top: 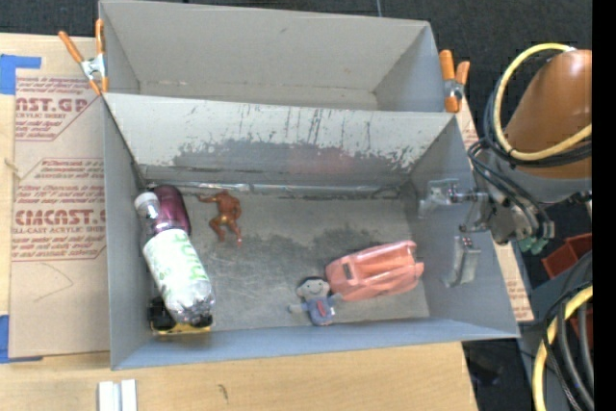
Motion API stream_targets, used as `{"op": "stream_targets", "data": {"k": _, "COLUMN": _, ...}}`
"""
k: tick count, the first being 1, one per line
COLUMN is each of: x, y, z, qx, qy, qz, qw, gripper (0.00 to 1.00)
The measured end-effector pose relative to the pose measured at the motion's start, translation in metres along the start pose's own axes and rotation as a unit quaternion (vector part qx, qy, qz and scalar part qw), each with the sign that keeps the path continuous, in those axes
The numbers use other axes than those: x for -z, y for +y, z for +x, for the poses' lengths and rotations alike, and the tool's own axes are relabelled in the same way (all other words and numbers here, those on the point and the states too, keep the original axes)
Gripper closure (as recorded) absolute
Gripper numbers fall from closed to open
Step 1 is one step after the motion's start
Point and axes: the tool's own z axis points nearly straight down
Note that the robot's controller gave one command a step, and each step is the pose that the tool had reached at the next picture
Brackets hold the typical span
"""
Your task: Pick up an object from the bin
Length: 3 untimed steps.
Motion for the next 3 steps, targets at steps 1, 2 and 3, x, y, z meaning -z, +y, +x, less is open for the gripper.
{"op": "stream_targets", "data": {"k": 1, "x": -0.050, "y": 0.011, "z": 0.006, "qx": 0.020, "qy": -0.0031, "qz": 0.001, "qw": 0.9998, "gripper": 0.00}}
{"op": "stream_targets", "data": {"k": 2, "x": -0.085, "y": 0.029, "z": 0.012, "qx": 0.019, "qy": 0.0016, "qz": 0.000, "qw": 0.9998, "gripper": 0.00}}
{"op": "stream_targets", "data": {"k": 3, "x": -0.131, "y": 0.047, "z": -0.004, "qx": 0.065, "qy": -0.0072, "qz": 0.001, "qw": 0.9979, "gripper": 1.00}}
